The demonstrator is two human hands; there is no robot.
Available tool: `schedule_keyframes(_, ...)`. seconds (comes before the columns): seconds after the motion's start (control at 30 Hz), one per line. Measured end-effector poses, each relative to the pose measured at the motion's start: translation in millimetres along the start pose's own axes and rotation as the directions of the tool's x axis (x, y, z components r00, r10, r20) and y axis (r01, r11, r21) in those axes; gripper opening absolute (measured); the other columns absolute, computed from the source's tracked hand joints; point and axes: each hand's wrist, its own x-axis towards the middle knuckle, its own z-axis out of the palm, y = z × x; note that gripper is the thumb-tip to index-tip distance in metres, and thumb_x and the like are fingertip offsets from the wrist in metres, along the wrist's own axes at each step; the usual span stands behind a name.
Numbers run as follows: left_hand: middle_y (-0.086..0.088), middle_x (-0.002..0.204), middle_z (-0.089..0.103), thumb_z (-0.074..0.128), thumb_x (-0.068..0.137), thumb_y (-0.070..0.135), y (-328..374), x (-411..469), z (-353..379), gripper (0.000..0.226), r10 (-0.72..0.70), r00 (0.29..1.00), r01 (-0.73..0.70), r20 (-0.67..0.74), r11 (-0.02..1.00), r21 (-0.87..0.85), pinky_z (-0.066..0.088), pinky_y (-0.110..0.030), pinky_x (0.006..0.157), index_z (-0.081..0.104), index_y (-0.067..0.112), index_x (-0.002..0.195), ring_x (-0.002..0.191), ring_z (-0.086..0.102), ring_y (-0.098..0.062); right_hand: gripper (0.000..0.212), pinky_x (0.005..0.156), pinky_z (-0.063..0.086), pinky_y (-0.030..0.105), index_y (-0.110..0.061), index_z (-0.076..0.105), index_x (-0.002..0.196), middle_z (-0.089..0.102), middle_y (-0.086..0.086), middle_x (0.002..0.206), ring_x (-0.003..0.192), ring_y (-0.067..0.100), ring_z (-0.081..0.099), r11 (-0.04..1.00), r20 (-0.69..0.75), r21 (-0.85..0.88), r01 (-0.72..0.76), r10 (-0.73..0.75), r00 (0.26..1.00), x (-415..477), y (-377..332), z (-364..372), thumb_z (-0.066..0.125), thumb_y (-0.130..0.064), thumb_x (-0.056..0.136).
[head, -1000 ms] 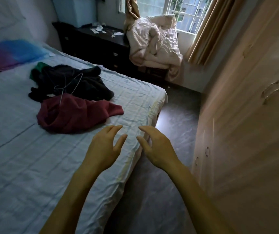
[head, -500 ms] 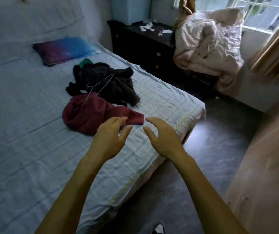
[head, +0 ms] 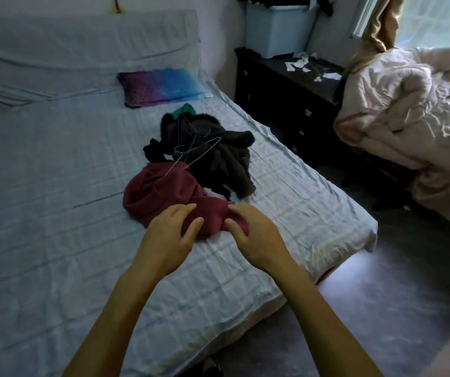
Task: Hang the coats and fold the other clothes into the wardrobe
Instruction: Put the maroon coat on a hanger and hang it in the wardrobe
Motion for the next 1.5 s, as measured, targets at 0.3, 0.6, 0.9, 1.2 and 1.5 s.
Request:
schedule_keyframes(0.3, -0.001, 0.134, 0.053, 0.046, 0.095, 0.041, -28.7, 80.8, 27.2, 0.045, -0.111, 0.993, 0.103, -0.044, 0.984, -0.142, 0.038, -0.035, 0.106, 0.051, 0.017, 0.133, 0.123, 0.048, -0.014, 0.036, 0.093, 0.035, 0.018, -0.019, 0.056, 0.127, 0.059, -0.002, 0.125, 0.113, 0.013, 0.052, 0.991, 0.104, -0.088, 0.105, -0.096, 0.990, 107.1, 15.7, 7.1, 0.052, -0.035, 0.095)
schedule_keyframes(0.6, 0.001, 0.133, 0.054, 0.048, 0.095, 0.040, -42.9, 145.9, 46.5, 0.044, -0.236, 0.969, 0.227, -0.076, 0.968, -0.107, 0.039, -0.035, 0.105, 0.052, 0.017, 0.133, 0.122, 0.049, -0.014, 0.037, 0.092, 0.033, 0.012, -0.021, 0.055, 0.129, 0.056, -0.006, 0.128, 0.113, 0.005, 0.051, 0.987, 0.214, 0.017, 0.162, -0.161, 0.963, 192.8, 53.3, 25.2, 0.053, -0.036, 0.095)
schedule_keyframes(0.9, 0.000, 0.129, 0.055, 0.049, 0.095, 0.038, -8.8, 222.9, 104.9, 0.042, -0.386, 0.916, 0.387, -0.107, 0.922, -0.012, 0.041, -0.038, 0.102, 0.053, 0.017, 0.131, 0.118, 0.052, -0.014, 0.038, 0.094, 0.033, 0.015, -0.016, 0.055, 0.129, 0.057, 0.000, 0.129, 0.117, 0.013, 0.051, 0.963, 0.344, 0.149, 0.224, -0.263, 0.901, 285.6, 142.2, 23.7, 0.052, -0.032, 0.095)
schedule_keyframes(1.2, -0.001, 0.132, 0.054, 0.047, 0.095, 0.041, -11.0, 310.1, 128.2, 0.045, -0.505, 0.853, 0.516, -0.133, 0.854, 0.068, 0.040, -0.038, 0.103, 0.052, 0.017, 0.133, 0.121, 0.050, -0.017, 0.043, 0.102, 0.040, 0.038, -0.015, 0.049, 0.135, 0.052, 0.004, 0.136, 0.123, 0.020, 0.048, 0.936, 0.473, 0.179, 0.302, -0.351, 0.808, 397.8, 187.2, 40.6, 0.047, -0.037, 0.097)
schedule_keyframes(1.5, -0.001, 0.133, 0.053, 0.047, 0.095, 0.041, -114.8, 380.2, 139.9, 0.045, -0.591, 0.802, 0.597, -0.093, 0.800, 0.061, 0.041, -0.036, 0.101, 0.050, 0.018, 0.133, 0.121, 0.051, -0.019, 0.047, 0.104, 0.038, 0.037, -0.017, 0.045, 0.138, 0.046, 0.003, 0.141, 0.126, 0.021, 0.045, 0.945, 0.619, 0.101, 0.312, -0.305, 0.723, 481.1, 196.4, 139.1, 0.044, -0.041, 0.098)
